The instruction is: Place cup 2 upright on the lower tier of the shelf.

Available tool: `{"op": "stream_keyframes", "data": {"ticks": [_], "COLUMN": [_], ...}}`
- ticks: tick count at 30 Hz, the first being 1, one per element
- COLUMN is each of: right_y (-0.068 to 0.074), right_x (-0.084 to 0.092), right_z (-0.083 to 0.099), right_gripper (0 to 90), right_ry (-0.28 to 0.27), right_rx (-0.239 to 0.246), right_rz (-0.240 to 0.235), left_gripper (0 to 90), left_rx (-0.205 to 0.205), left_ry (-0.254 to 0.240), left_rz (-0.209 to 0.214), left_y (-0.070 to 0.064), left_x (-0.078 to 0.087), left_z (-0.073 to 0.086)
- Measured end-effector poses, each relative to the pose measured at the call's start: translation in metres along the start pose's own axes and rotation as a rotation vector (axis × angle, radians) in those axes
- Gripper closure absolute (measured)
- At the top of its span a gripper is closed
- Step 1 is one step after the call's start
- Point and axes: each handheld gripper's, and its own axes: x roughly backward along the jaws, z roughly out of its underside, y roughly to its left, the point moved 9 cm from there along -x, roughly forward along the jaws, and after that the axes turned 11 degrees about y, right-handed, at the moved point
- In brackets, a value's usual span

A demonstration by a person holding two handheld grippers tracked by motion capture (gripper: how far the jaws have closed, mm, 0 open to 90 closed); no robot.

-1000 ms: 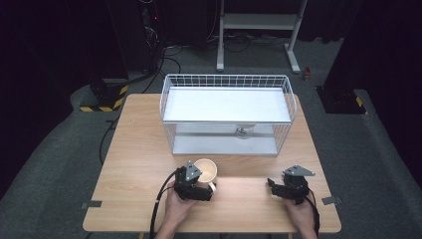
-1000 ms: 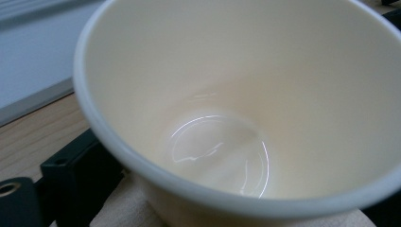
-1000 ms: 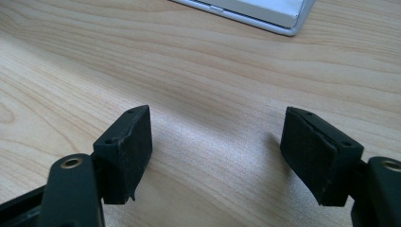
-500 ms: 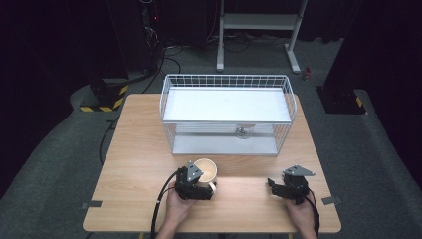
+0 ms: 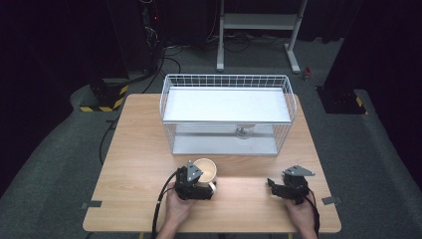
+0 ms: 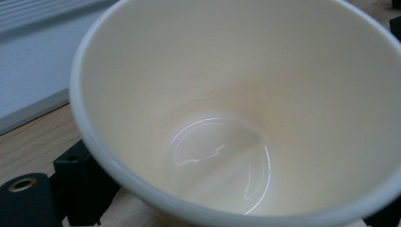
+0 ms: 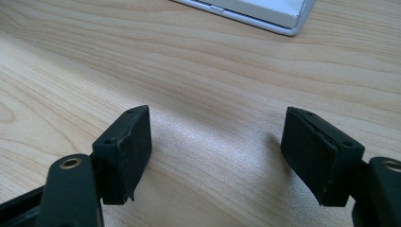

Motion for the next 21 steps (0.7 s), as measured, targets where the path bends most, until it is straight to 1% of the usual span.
{"op": "stream_keyframes", "data": {"ticks": [2,3,4,6,7,8,12,13,15,16,20,21], "right_y": [0.000,0.000,0.000,0.000,0.000,0.000,0.000,0.000,0.000,0.000,0.000,0.000], "right_x": [0.000,0.000,0.000,0.000,0.000,0.000,0.000,0.000,0.000,0.000,0.000,0.000], "right_z": [0.000,0.000,0.000,0.000,0.000,0.000,0.000,0.000,0.000,0.000,0.000,0.000], "right_gripper": [25.4,25.4,25.4,25.4,25.4,25.4,25.4,25.4,25.1,25.0,25.0,25.0], "right_ry": [0.000,0.000,0.000,0.000,0.000,0.000,0.000,0.000,-0.001,0.000,0.001,0.001], "right_rx": [0.000,0.000,0.000,0.000,0.000,0.000,0.000,0.000,0.001,0.002,0.000,0.000], "right_rz": [0.000,0.000,0.000,0.000,0.000,0.000,0.000,0.000,0.002,0.002,0.002,0.002], "left_gripper": [8.2,8.2,8.2,8.1,8.2,8.2,8.2,8.2,8.2,8.2,8.2,8.3], "left_rx": [0.025,0.051,0.068,0.071,0.064,0.055,0.066,0.064,0.066,0.072,0.075,0.065], "left_ry": [0.003,0.004,0.004,0.010,0.014,0.007,-0.011,-0.008,0.004,0.006,0.004,0.007], "left_rz": [0.018,0.038,0.051,0.046,0.030,0.014,0.042,0.041,0.020,0.018,0.023,0.015], "left_y": [0.001,0.002,0.001,0.003,0.004,0.005,0.004,0.005,0.008,0.008,0.011,0.012], "left_x": [0.000,0.000,0.000,0.000,0.001,0.002,0.003,0.003,0.001,0.000,0.000,0.000], "left_z": [0.000,-0.001,-0.002,-0.004,-0.006,-0.009,-0.014,-0.015,-0.015,-0.016,-0.019,-0.020]}}
